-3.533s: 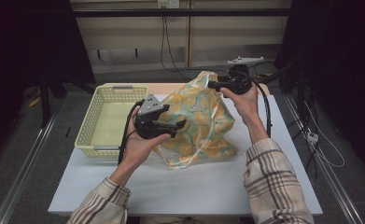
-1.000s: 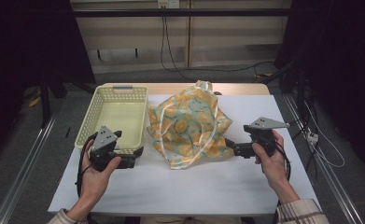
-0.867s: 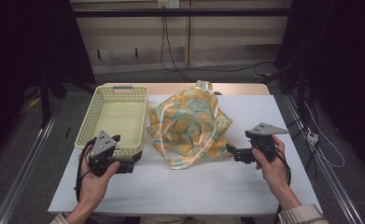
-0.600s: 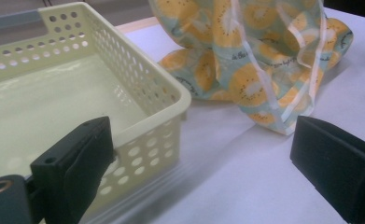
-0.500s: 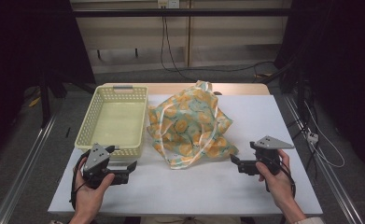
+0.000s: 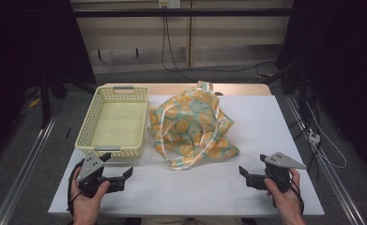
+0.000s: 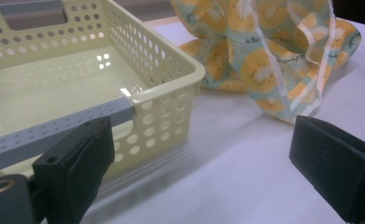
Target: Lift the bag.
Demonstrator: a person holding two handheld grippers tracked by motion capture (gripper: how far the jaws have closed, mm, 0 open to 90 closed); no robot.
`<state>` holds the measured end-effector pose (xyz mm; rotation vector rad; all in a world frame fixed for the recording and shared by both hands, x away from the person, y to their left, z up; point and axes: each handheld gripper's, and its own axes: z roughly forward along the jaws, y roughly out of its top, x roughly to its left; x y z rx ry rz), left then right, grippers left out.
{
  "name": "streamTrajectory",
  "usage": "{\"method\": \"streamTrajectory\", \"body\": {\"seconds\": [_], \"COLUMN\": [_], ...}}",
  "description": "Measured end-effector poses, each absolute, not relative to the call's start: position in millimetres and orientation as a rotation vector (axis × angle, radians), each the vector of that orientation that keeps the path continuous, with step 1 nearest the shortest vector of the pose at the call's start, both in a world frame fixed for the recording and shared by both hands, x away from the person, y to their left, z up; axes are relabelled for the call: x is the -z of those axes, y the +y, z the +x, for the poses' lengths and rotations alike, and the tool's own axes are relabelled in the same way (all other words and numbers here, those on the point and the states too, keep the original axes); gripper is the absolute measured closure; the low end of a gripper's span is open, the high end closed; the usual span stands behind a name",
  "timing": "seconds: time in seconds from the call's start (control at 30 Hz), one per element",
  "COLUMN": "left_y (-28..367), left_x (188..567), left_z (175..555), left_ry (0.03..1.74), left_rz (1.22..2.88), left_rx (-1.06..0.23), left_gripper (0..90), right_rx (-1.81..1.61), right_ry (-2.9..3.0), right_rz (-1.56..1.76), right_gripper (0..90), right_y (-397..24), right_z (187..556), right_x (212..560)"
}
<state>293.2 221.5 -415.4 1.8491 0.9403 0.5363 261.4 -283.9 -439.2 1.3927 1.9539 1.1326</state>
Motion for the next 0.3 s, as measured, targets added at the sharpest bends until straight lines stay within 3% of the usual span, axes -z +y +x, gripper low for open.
{"method": "streamTrajectory", "body": {"seconds": [0.3], "left_y": [219.1], "left_x": [419.7], "left_z": [297.3], "left_ry": [0.959], "left_rz": [1.834], "left_rx": [-0.516], "left_gripper": [6.9], "right_rx": [-1.134], "right_ry": [1.939], "right_rz": [1.386], "right_gripper": [9.7], "right_y": [-284.6], "right_z": [258.0], "right_x": [440.6]}}
